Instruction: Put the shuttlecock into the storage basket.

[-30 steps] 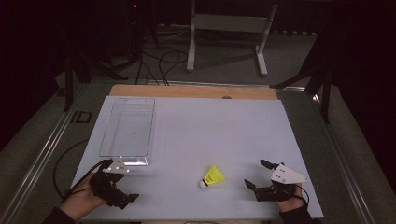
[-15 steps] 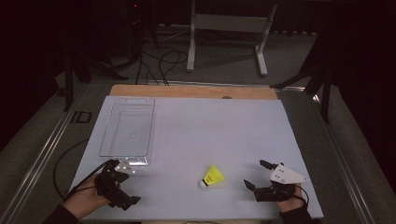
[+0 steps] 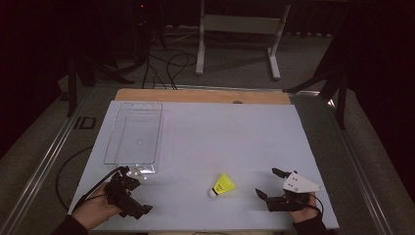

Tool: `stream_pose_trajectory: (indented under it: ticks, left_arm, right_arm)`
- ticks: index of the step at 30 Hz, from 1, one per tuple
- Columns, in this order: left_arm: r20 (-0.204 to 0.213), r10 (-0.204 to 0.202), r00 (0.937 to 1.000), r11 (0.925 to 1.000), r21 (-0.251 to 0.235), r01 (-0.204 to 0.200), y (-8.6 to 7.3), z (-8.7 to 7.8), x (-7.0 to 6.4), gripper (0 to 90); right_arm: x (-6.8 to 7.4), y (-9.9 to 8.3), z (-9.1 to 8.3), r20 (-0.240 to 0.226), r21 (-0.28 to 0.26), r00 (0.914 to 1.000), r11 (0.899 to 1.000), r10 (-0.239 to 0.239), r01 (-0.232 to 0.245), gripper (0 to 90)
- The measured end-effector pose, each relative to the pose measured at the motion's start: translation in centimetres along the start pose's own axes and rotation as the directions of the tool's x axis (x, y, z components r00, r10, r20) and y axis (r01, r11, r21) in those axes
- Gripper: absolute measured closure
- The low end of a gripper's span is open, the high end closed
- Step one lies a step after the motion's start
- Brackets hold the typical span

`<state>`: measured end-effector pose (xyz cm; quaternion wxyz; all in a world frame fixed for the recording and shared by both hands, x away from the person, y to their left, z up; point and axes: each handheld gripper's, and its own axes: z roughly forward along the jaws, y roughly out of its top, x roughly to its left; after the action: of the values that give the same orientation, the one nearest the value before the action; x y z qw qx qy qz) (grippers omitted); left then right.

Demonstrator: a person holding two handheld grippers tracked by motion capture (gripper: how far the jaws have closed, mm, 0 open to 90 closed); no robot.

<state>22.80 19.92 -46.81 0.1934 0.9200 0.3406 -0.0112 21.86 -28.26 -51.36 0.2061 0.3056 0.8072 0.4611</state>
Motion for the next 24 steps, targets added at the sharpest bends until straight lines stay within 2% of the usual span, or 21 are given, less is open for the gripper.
stream_pose_trajectory:
  ticks: [4,6,8,14,18,20,24]
  left_arm:
    - [-0.004,-0.001,1.0,1.0,0.008,0.001,0.6,-0.1,-0.5,0.1]
    - [0.005,-0.018,0.9998,0.9998,0.011,0.018,0.9,-0.2,-0.6,0.0]
    - [0.0,-0.019,0.9998,0.9998,0.009,0.019,1.2,-0.3,-0.8,0.1]
    - [-0.02,-0.007,0.9998,0.9998,0.019,0.008,2.0,-0.4,-1.6,0.1]
    - [-0.01,0.0,1.0,0.9999,0.016,0.001,2.4,-0.3,-2.2,0.0]
    - [-0.015,0.019,0.9997,0.9996,0.019,-0.018,2.7,-0.3,-2.5,0.0]
    - [0.004,0.017,0.9999,0.9998,0.014,-0.017,3.0,-0.3,-2.8,0.0]
  right_arm:
    - [0.0,0.0,0.0,0.0,-0.001,1.0,1.0,0.0,0.0,9.0]
    - [0.0,0.0,-0.1,0.0,-0.003,1.0,1.0,0.0,0.0,9.1]
    - [0.0,0.0,-0.1,-0.001,-0.006,1.0,1.0,0.001,-0.001,9.0]
    - [0.0,0.0,-0.1,0.0,-0.007,1.0,1.0,0.001,-0.001,9.0]
    - [0.0,0.1,-0.1,0.002,-0.008,1.0,1.0,-0.001,0.001,9.1]
    - [0.0,0.1,-0.2,0.001,-0.007,1.0,1.0,0.001,-0.001,9.1]
    - [0.0,0.1,-0.2,-0.002,-0.006,1.0,1.0,0.0,0.0,9.1]
